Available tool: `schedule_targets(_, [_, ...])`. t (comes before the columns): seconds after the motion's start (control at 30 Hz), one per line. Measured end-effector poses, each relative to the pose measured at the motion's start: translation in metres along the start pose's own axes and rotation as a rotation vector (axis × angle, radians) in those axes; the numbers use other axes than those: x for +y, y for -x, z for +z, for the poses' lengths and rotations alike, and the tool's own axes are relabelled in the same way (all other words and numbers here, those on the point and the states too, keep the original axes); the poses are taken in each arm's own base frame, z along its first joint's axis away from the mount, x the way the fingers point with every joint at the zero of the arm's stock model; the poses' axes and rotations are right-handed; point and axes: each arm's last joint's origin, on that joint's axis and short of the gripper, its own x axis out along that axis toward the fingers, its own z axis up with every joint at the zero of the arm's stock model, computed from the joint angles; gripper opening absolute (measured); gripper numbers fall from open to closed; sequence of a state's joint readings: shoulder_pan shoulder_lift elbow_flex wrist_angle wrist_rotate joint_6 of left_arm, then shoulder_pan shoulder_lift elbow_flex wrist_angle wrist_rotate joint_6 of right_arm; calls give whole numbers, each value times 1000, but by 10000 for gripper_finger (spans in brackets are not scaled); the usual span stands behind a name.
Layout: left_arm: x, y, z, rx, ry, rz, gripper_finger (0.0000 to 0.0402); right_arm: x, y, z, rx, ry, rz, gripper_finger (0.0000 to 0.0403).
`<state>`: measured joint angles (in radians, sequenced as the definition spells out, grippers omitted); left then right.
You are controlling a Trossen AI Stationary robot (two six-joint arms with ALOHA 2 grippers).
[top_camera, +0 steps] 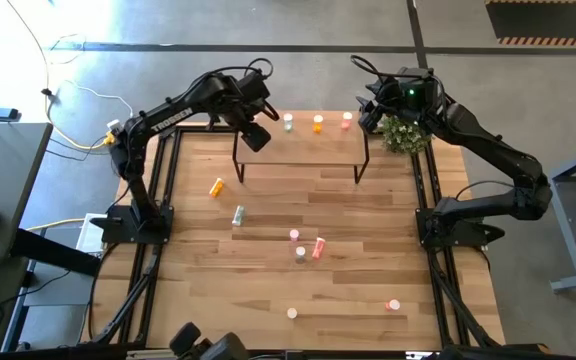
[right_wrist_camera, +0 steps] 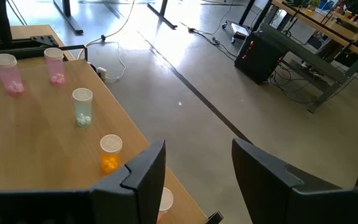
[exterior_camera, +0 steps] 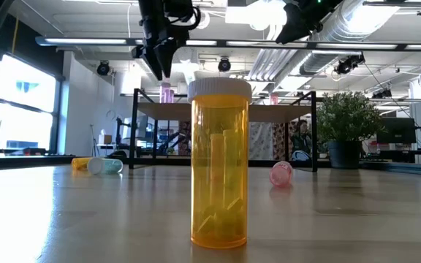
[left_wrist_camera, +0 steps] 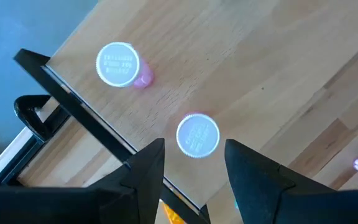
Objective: Pick and place medicine bottles onto shelf by color
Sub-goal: Put the right blue pill bottle on the shelf aligned with the blue pill bottle
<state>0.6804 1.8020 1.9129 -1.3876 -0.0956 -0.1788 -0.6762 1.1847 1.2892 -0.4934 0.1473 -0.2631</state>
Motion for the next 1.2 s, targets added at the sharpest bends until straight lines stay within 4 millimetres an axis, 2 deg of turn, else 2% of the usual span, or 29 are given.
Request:
schedule_targets(0.3, [-2,37,-16,-95,-28,-19,160,10,2,-2,34,-75,50,177])
schedule_targets(0.4, [-8,51,-25,-138,-71,-13,160,18,3,-4,69,-118,83,177])
schedule_targets(0.53, [-21,60,-32,-166,-125,-14,157,31,6,-5,102,-180,136,177])
schedule_targets(0.7, [-42,60,-40,-168,-235,-41,149,52,13,-5,139,-240,316,177])
schedule_targets(0.9, [-66,44,-68,-231,-348,-228,137,77,24,-10,254,-319,455,177])
schedule_targets(1.2, [-63,33,-110,-340,-322,-321,133,124,48,-18,373,-319,638,177])
